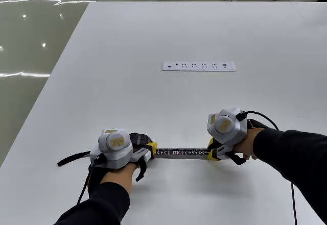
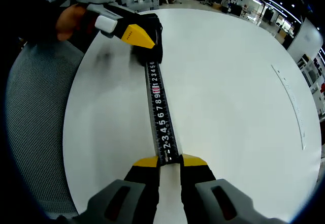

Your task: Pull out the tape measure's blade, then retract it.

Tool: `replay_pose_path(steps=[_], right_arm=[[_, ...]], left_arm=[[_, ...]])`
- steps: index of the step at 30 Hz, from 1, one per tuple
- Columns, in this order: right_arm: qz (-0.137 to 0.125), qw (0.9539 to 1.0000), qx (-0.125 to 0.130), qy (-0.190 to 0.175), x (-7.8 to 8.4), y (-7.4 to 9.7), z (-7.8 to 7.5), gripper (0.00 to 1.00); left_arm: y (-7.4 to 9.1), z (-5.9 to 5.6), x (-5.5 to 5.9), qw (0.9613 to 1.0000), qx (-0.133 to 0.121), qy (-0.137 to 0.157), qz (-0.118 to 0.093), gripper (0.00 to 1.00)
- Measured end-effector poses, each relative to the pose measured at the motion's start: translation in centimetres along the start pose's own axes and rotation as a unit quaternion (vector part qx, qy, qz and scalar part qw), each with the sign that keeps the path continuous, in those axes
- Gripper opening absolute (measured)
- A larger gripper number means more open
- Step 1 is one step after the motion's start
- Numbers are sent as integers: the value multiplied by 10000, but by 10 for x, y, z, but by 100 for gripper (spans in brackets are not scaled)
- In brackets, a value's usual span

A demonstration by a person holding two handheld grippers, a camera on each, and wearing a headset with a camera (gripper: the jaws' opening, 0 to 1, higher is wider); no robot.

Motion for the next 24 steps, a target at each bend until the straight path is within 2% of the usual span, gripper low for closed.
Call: replay_pose_path(steps=[12,19,24], right_arm=[[-33,10000,-24,89,-10,-6,2,10],[-255,9997,-14,-31,-15,-9,3,10],[-296,9996,-25,-6,-21,-11,5,10]], left_arm=[[0,1,0,10000,48,-1,31,58],[0,1,0,10000,47,11,32,58],[0,1,0,10000,55,10,25,58]])
Point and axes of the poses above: the centre of the closed fingertips' face, and the gripper's own axes: y roughly backward along the fingers, z roughly to its left, x roughly out of its underside, the point moved 5 cm from there along y, roughly backward along the fingers, and after that the axes turned 9 degrees about -y, right-handed, at the moved point
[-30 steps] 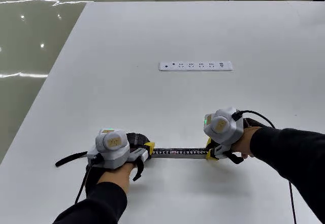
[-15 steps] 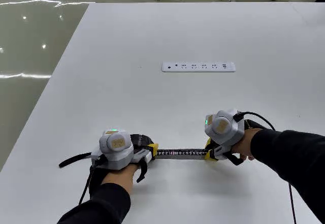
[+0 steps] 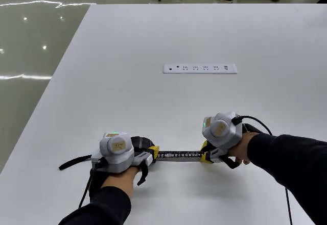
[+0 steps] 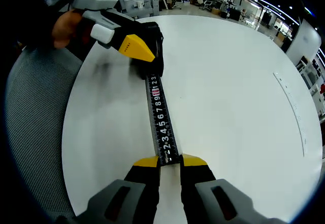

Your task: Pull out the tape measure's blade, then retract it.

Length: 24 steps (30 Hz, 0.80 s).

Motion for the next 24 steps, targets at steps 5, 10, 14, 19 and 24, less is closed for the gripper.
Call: replay_pose_path(steps=[5,10,14,19,24], right_arm=[[-71,10000,-24,1,-3,-2,1,10],[-72,10000,-39,27,-5,-2,2,10],[-111,9999,-25,23,-8,-4,3,10],[-183,9998,-70,31,-13,-7,6,10],[-244,9997,-77,-50,-17,-9,7,10]], left_arm=[[0,0,0,10000,24,-11,17,58],[0,0,0,10000,29,-8,6,58],[0,0,0,10000,33,-9,3,58],[0,0,0,10000,43,-11,16,58],[0,0,1,10000,48,-15,10,58]])
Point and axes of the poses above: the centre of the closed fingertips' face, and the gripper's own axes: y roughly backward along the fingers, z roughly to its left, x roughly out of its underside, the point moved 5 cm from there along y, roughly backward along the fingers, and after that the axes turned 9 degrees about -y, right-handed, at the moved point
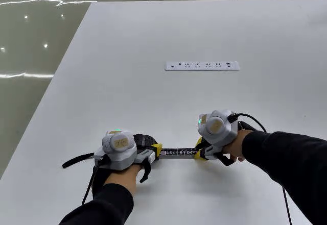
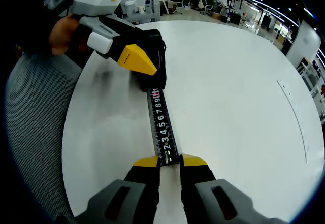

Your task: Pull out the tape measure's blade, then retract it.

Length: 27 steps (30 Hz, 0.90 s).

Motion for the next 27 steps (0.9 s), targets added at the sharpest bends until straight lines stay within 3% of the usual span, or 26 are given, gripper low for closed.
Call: replay_pose_path(steps=[17,27], right_arm=[[-28,10000,-71,2,-11,-10,5,10],[-195,9996,-120,-183,-15,-15,6,10]], left_arm=[[1,0,1,10000,14,20,13,58],[1,1,1,10000,48,43,22,57]])
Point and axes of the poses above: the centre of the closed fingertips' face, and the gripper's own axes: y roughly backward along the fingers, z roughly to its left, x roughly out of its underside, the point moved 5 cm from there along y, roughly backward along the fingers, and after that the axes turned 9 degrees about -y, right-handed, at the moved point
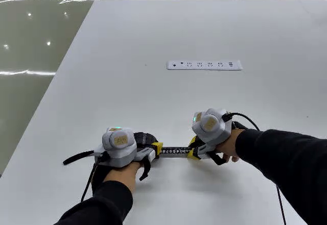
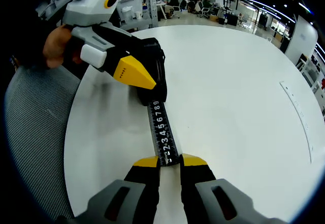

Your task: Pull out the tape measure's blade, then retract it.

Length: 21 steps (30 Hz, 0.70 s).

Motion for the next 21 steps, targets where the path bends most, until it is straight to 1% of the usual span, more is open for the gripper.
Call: replay_pose_path(steps=[3,7,11,16,21], right_arm=[[-50,10000,-12,16,-2,-1,1,10],[-33,10000,0,30,-4,-3,2,10],[-47,10000,-18,-56,-6,-4,3,10],[-80,10000,-36,12,-12,-8,5,10],[-120,9999,-39,23,-18,-14,9,10]], left_arm=[[0,0,-1,10000,8,21,33,57],[-1,1,-1,10000,14,9,42,57],[-1,1,-1,10000,12,27,49,57],[-1,2,0,9999,27,104,24,57],[-1,2,-1,10000,30,89,31,57]])
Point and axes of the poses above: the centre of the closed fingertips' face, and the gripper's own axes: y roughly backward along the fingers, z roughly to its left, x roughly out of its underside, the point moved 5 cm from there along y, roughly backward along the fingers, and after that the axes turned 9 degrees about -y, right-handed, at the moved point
